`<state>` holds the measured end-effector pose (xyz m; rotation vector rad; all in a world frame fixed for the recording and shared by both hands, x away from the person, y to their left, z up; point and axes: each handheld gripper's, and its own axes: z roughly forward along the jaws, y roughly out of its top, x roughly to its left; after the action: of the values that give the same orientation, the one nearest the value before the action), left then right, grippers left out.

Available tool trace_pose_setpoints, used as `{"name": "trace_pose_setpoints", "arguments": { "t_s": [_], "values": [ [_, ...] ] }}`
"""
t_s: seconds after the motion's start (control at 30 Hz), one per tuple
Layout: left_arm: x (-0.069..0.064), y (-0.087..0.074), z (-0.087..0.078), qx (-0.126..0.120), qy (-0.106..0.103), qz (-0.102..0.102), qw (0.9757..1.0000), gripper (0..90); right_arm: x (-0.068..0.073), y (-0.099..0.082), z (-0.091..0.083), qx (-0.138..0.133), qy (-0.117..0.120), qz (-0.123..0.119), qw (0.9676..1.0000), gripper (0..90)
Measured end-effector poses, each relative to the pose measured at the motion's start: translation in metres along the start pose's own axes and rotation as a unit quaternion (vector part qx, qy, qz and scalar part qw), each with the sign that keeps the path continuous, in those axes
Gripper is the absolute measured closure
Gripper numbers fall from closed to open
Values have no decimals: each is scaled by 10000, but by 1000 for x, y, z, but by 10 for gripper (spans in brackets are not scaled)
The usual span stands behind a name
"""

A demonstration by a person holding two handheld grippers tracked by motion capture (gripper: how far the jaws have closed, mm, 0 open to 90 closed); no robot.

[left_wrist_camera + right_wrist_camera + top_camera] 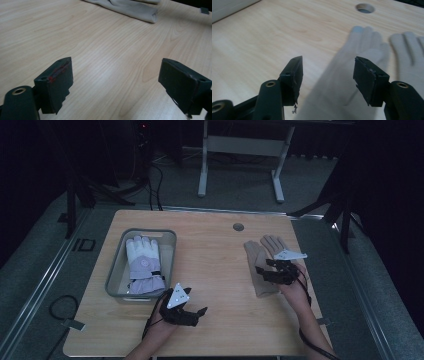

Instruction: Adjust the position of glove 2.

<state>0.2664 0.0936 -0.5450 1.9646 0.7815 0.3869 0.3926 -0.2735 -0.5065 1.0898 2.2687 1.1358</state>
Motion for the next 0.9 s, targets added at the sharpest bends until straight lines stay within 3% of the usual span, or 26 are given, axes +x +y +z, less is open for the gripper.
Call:
{"name": "trace_pose_setpoints", "arguments": {
  "t_s": [0.07,0.1,0.13,0.23,0.3,0.4,0.5,0.63,0.8,0.9],
  "values": [
    [-1,-1,0,5,-55,-20,10000,70,0,0,0,0,0,0,10000,402],
    [-6,-2,2,98,-120,30,9999,70,-5,0,1,-25,-33,32,10000,405],
    [-8,-3,3,123,-90,88,9998,5,-14,1,5,-43,-76,38,10000,417],
    [-9,-3,3,37,-231,60,9997,6,-23,3,13,-18,-131,9,9999,428],
    [-10,-3,1,-91,-217,69,9997,5,-27,4,20,59,-204,-44,9998,427],
    [-10,-2,0,-137,-83,99,9998,6,-33,3,32,188,-131,96,9997,423],
    [-10,-3,2,-74,14,63,10000,6,-34,0,46,490,-237,32,9985,415],
    [-11,-4,4,-77,2,86,9999,6,-37,-6,59,681,-297,23,9972,431],
    [-11,-5,6,1,-57,65,10000,6,-38,-10,61,643,-279,115,9975,479],
    [-12,-6,7,2,-83,69,9999,6,-36,-11,61,604,-254,126,9978,563]
  ]
}}
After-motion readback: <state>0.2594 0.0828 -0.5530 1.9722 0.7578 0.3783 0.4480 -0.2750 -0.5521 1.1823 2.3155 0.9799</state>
